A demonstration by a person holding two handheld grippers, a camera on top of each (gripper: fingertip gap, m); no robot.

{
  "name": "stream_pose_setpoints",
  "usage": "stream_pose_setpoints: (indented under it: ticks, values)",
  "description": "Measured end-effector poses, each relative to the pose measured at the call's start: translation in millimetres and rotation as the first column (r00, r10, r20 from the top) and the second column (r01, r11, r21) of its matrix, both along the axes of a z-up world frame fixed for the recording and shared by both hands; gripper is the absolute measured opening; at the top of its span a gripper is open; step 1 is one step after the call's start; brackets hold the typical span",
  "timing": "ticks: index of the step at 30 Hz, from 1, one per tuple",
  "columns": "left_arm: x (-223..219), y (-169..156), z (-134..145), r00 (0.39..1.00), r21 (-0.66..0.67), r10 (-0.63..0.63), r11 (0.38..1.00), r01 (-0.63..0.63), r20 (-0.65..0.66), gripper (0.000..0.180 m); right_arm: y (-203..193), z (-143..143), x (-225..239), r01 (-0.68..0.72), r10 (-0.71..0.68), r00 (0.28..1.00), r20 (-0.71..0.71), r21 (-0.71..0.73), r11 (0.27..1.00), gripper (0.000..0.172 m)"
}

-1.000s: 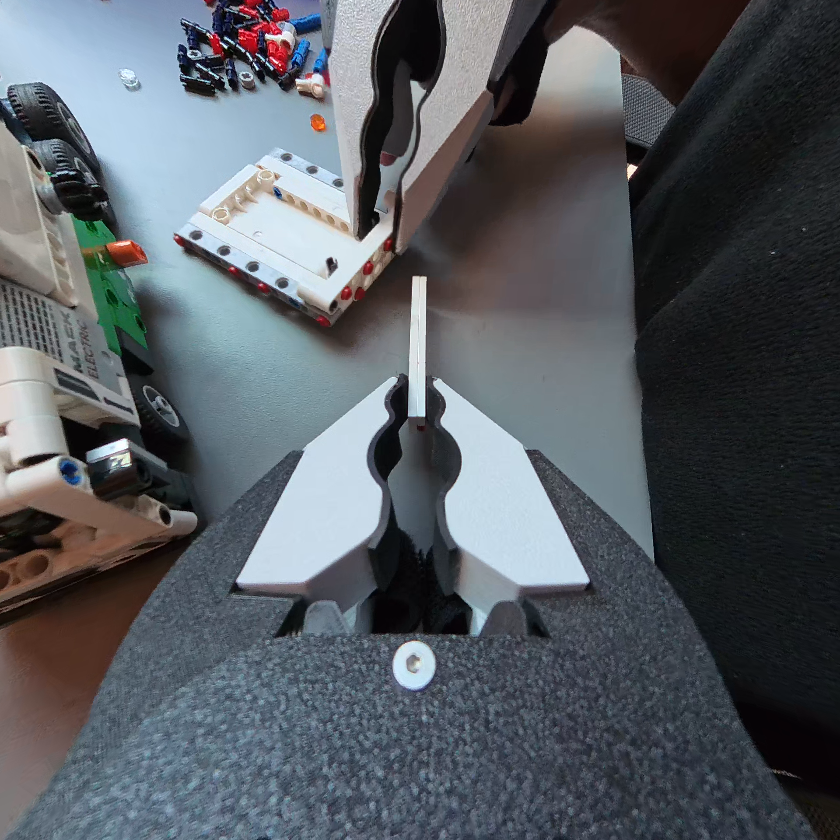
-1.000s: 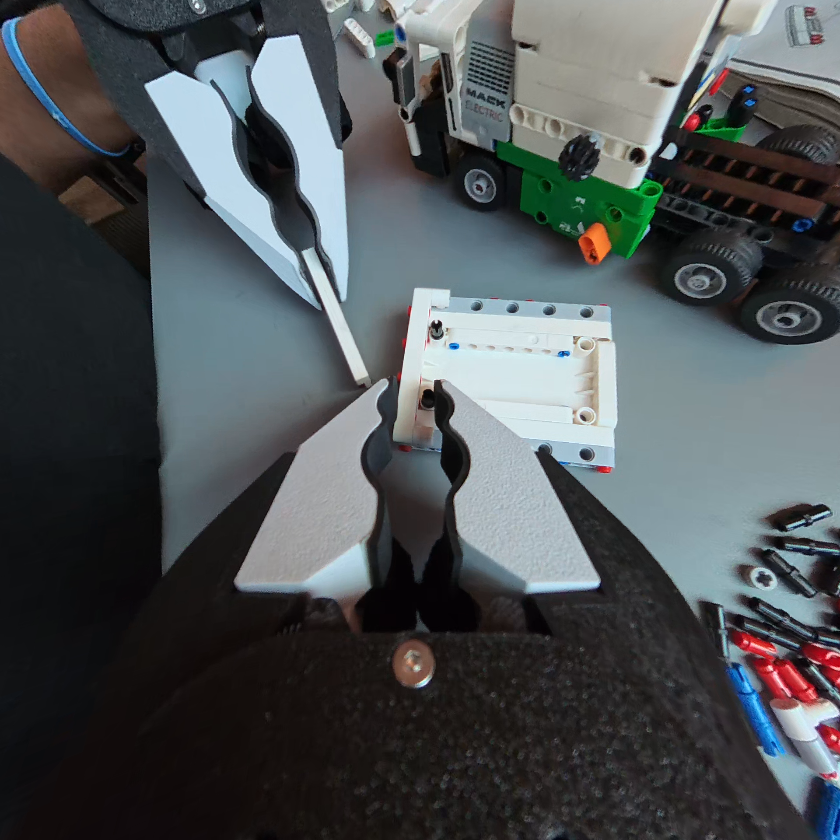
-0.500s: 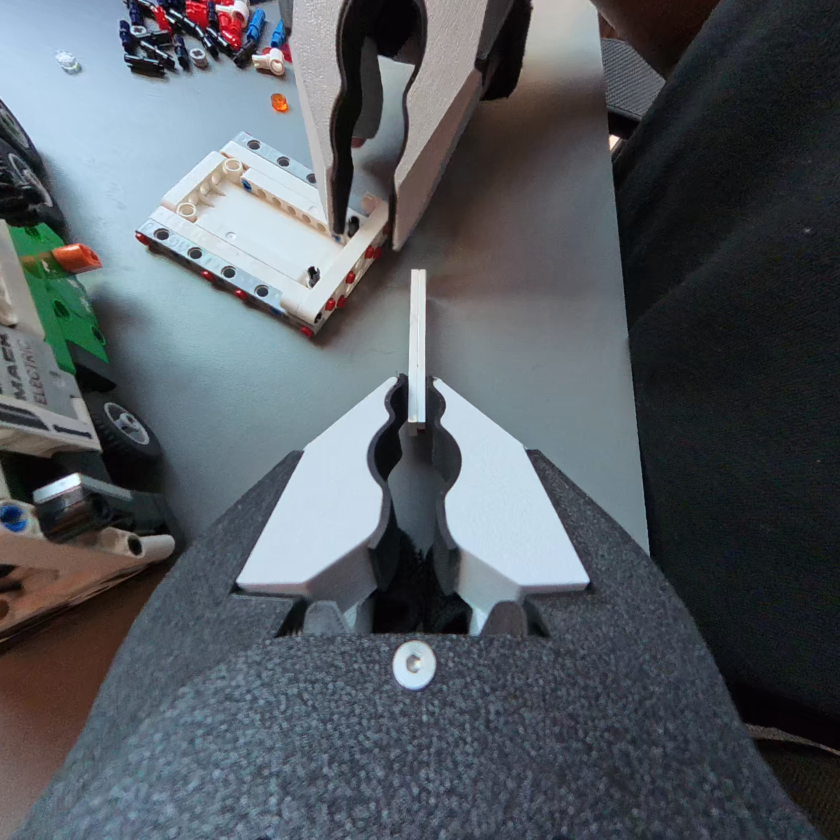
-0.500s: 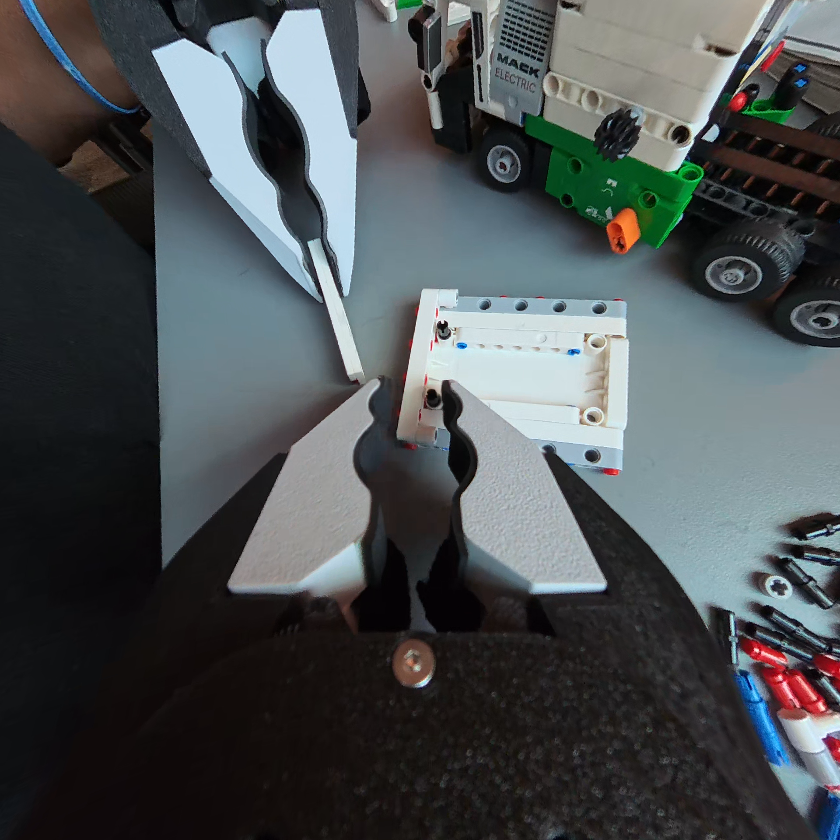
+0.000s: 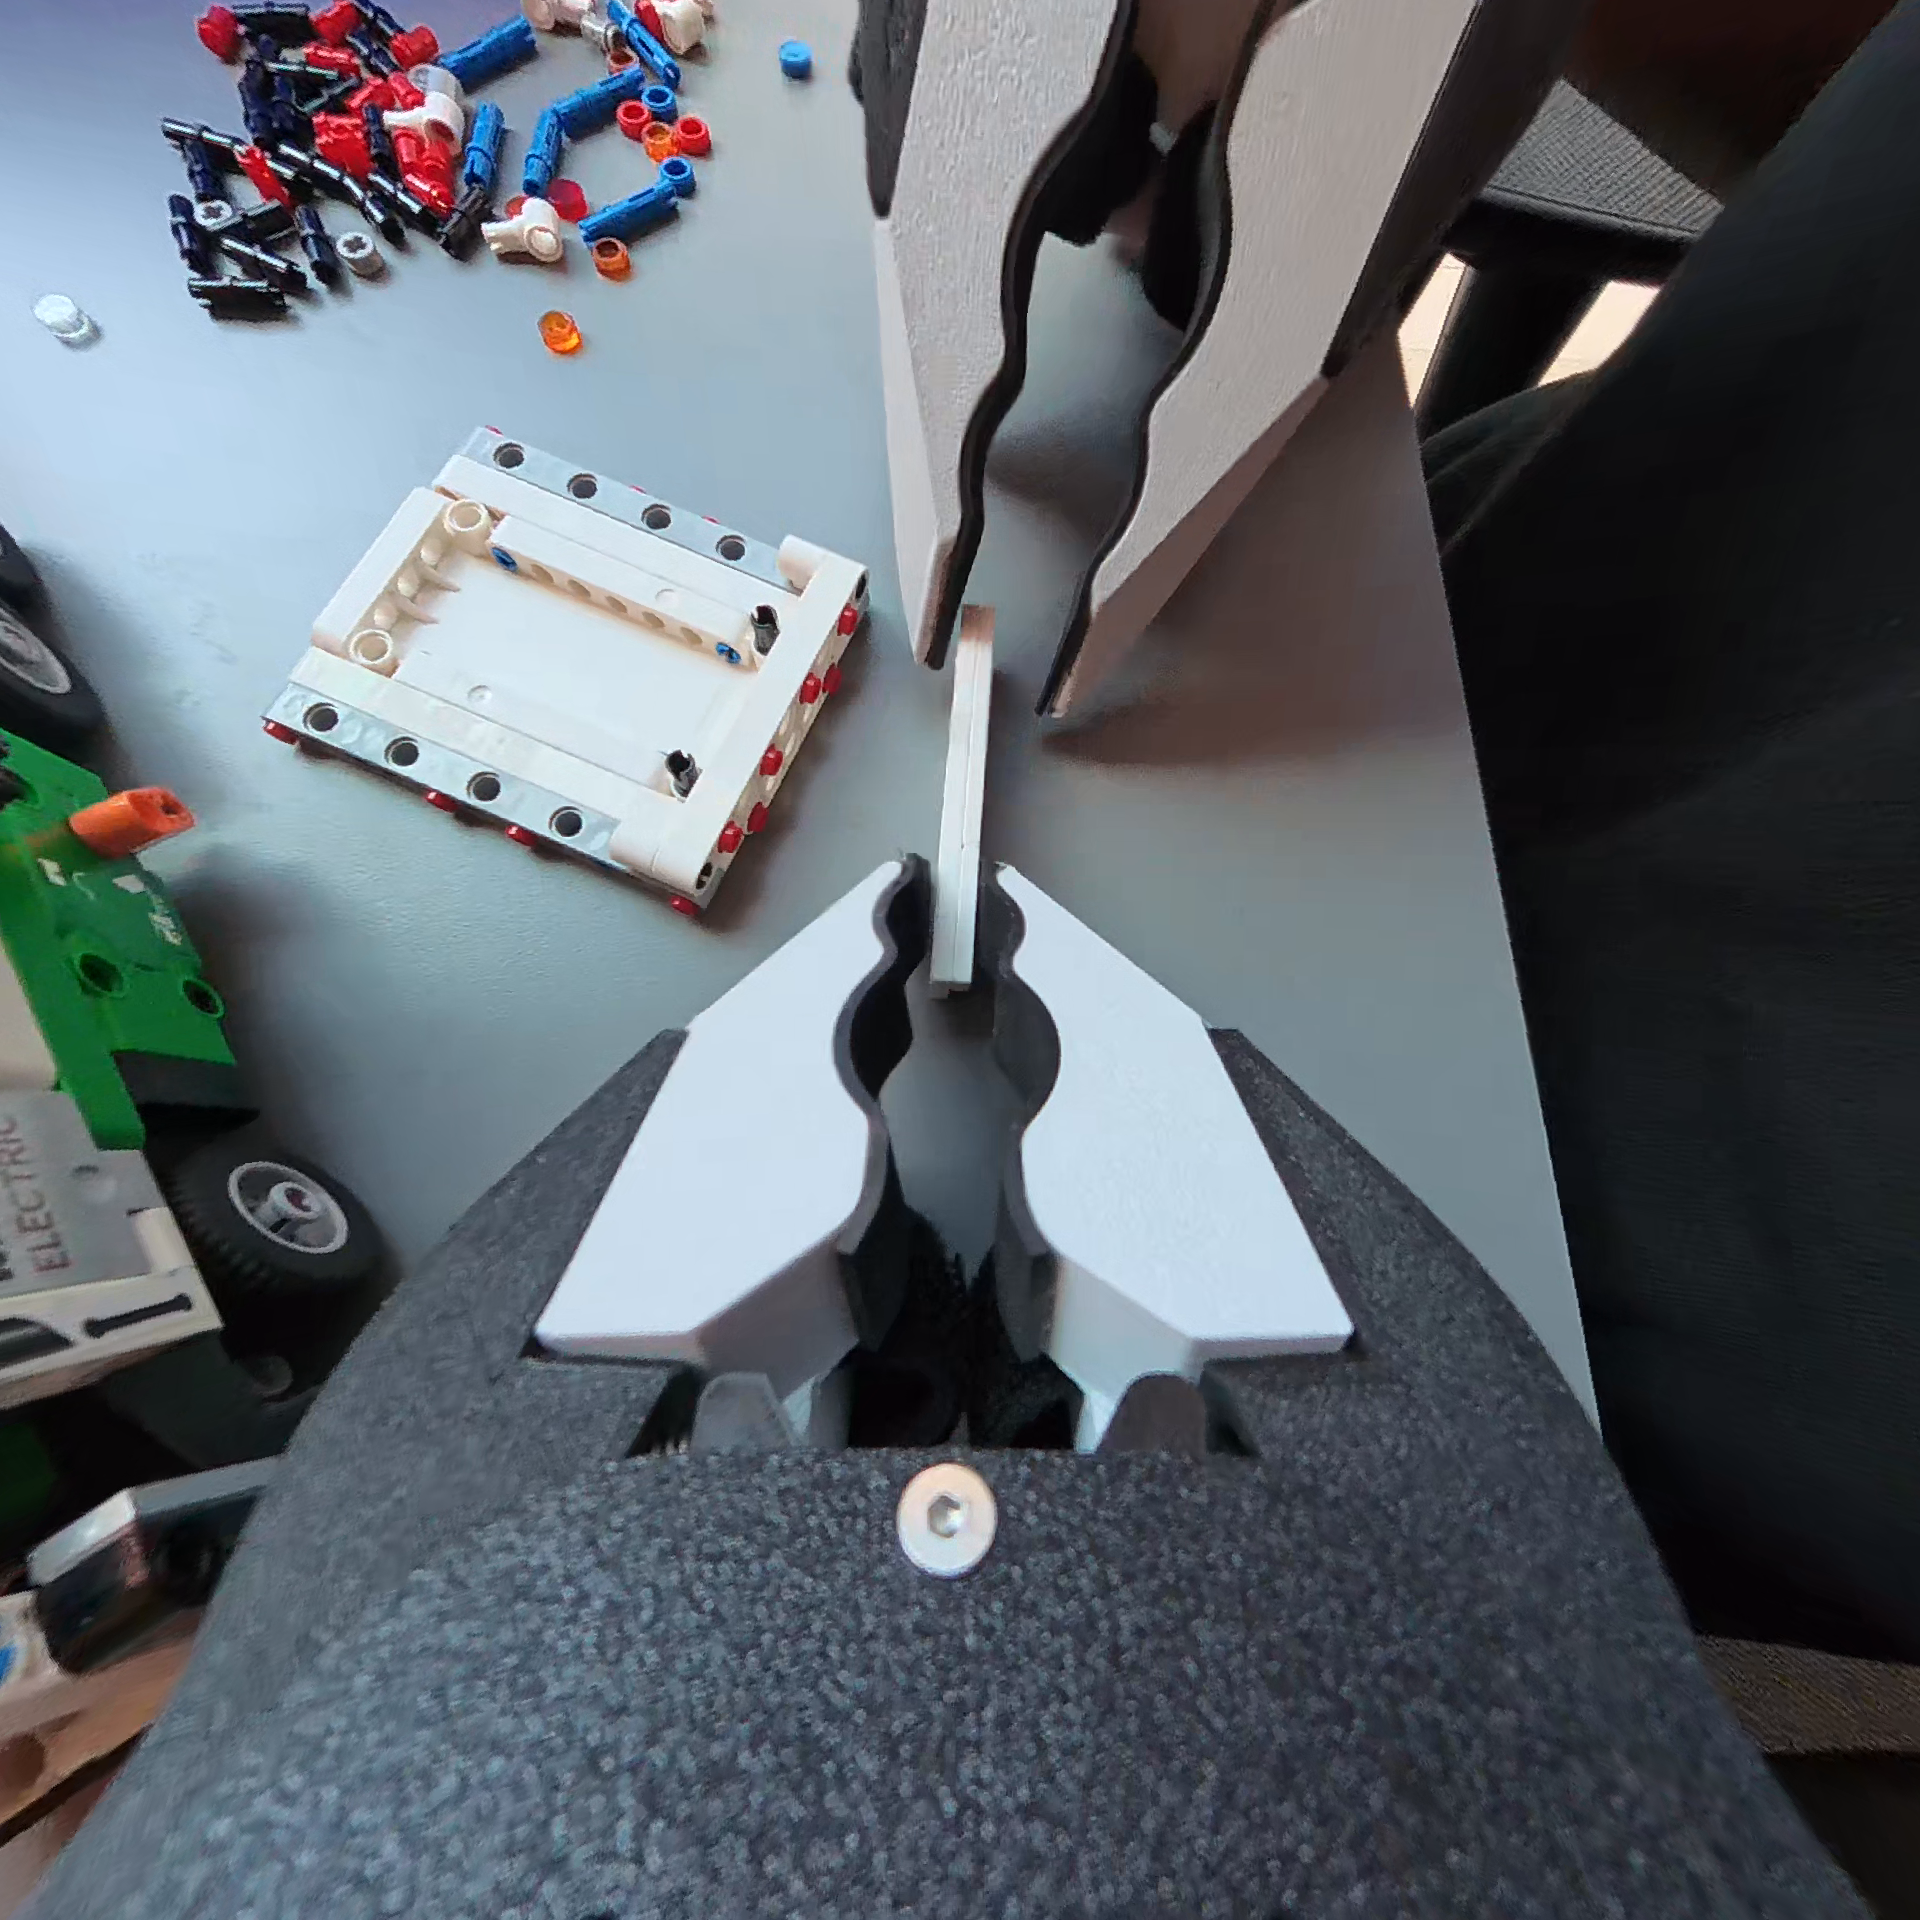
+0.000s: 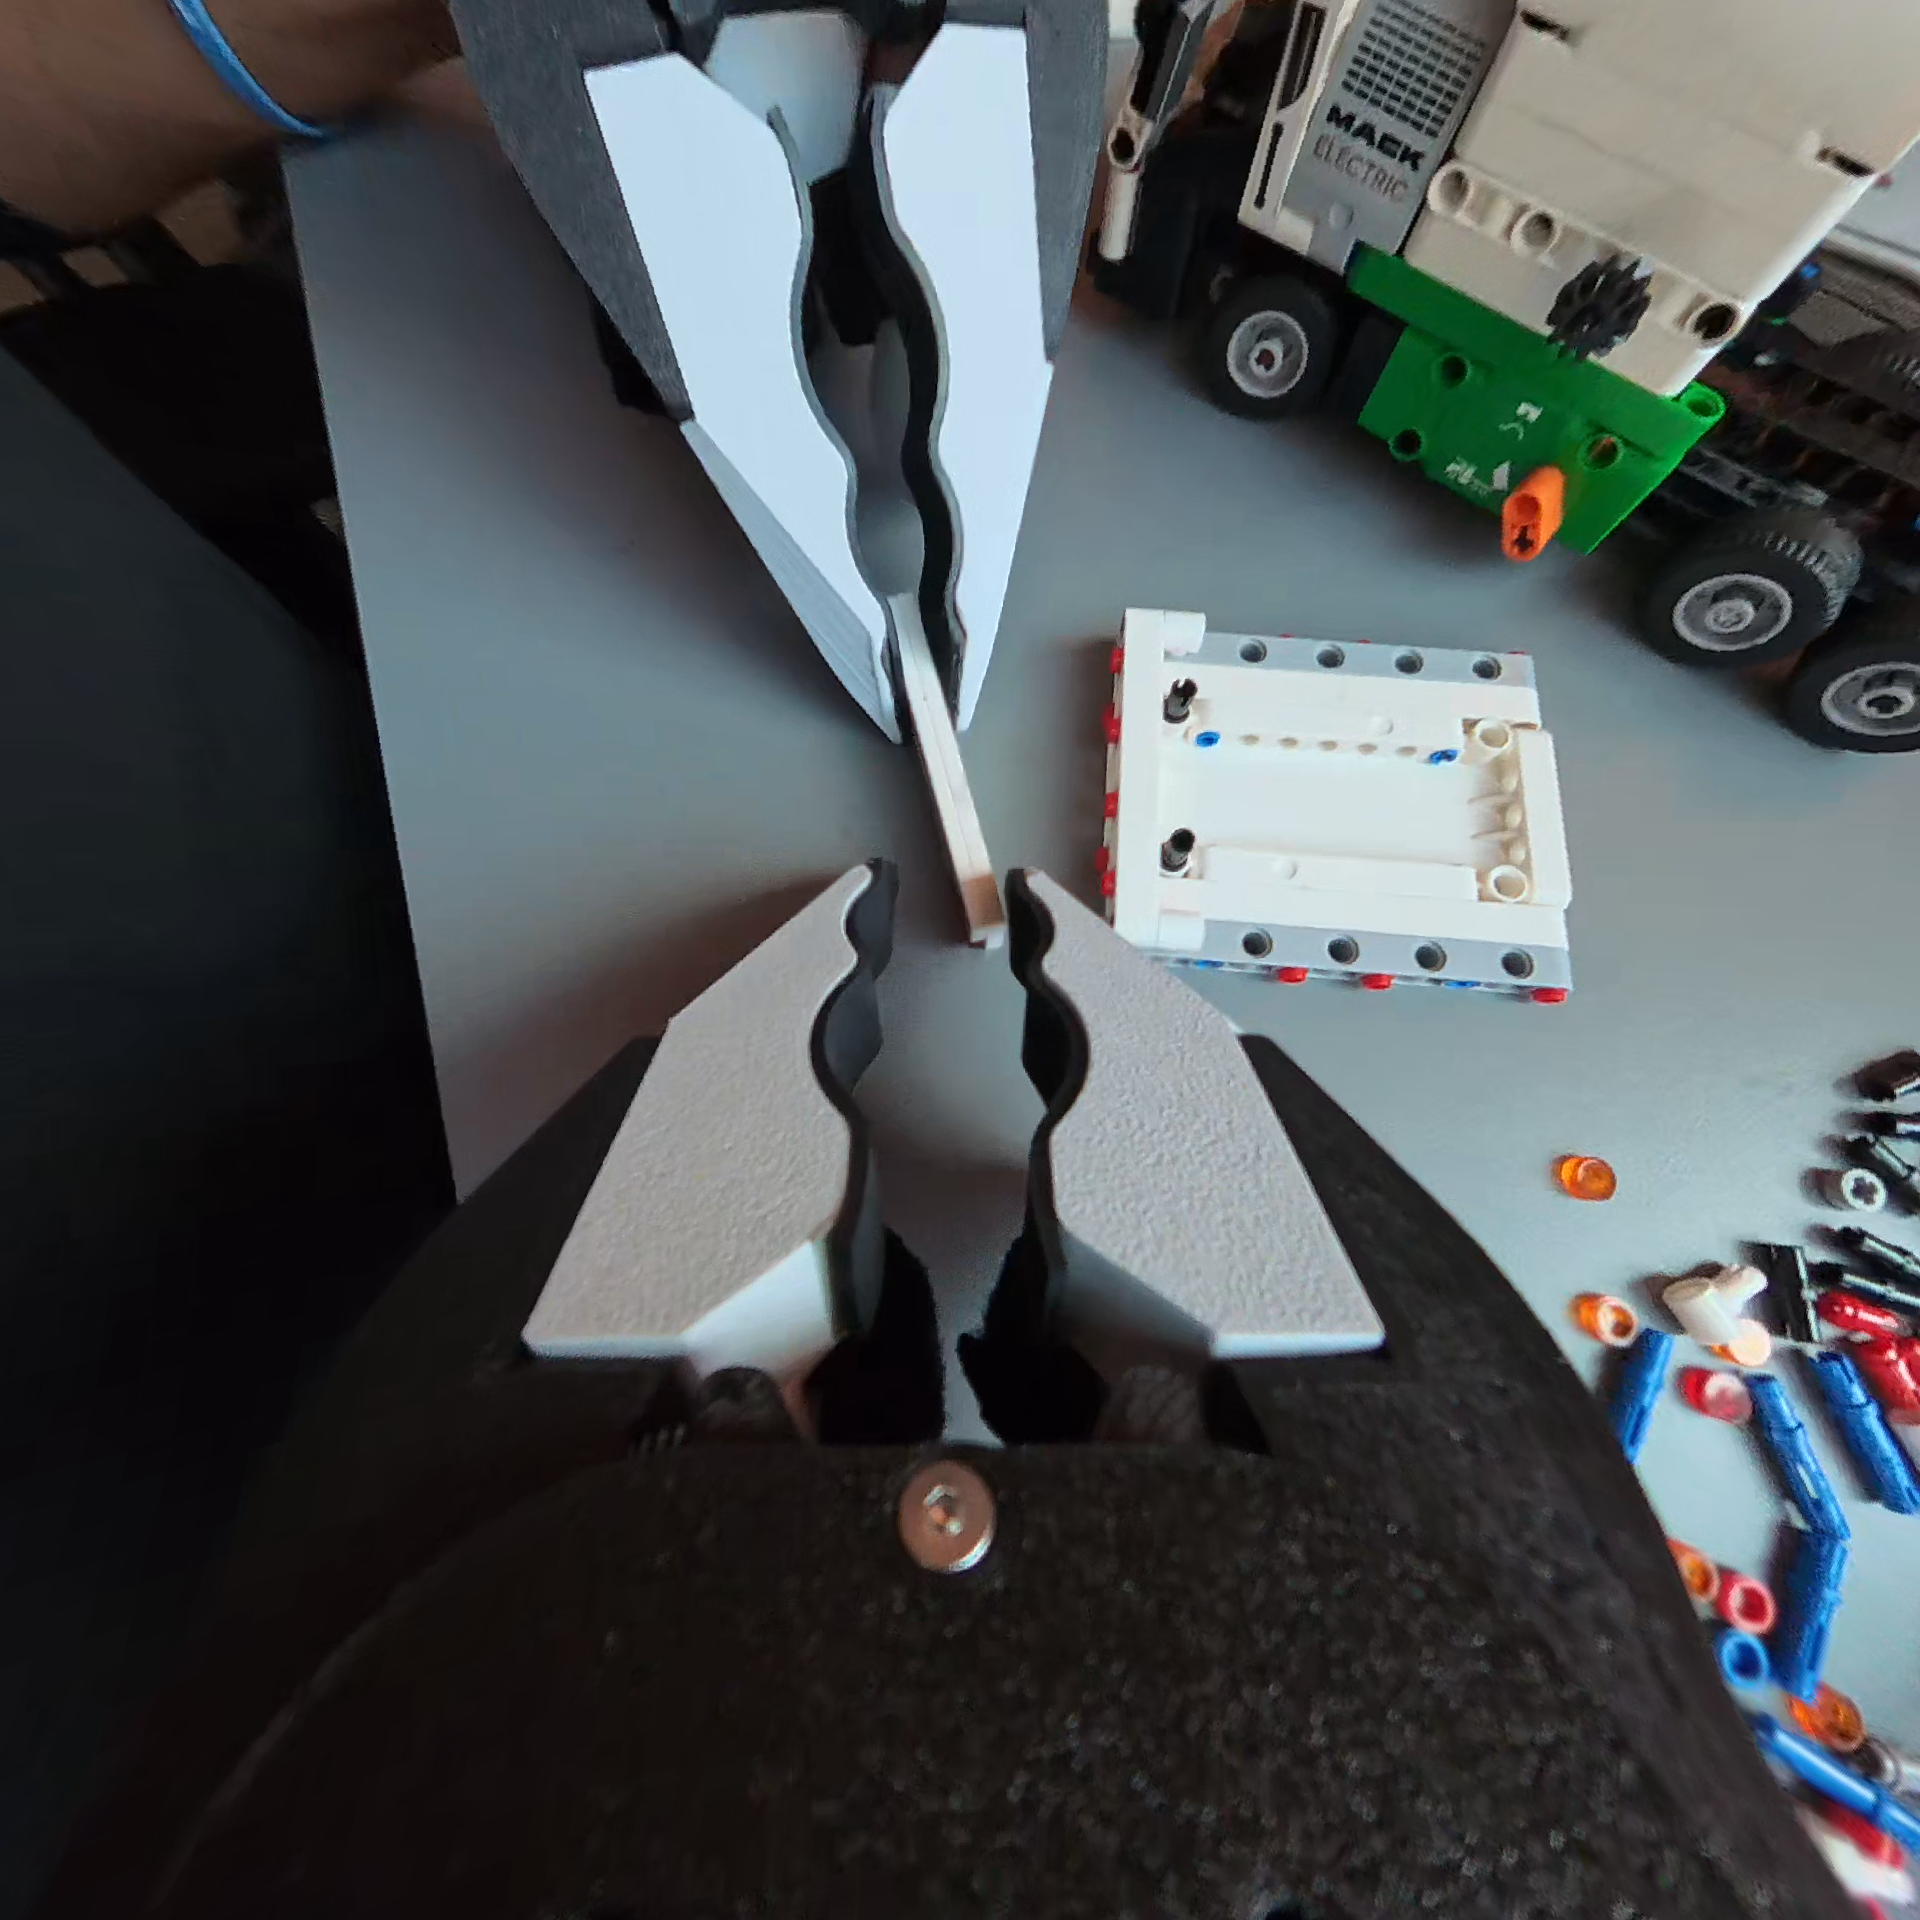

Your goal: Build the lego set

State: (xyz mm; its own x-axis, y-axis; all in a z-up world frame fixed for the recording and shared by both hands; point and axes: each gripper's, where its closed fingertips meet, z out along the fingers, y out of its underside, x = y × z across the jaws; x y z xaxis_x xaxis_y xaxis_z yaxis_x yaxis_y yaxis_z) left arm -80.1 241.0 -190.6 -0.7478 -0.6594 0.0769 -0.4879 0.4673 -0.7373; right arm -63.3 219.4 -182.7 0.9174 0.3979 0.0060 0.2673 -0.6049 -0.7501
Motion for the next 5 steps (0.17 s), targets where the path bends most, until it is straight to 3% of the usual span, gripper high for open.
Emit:
stream_pose_setpoints:
  ticks: [5]
  values:
    - [4.3, 4.3, 1.6, 0.998, 0.029, 0.036, 0.999, -0.038, 0.049, 0.016, -2.2, -5.6, 4.2, 0.052, -0.053, 0.996, 0.065, 0.020, 0.998, 0.011]
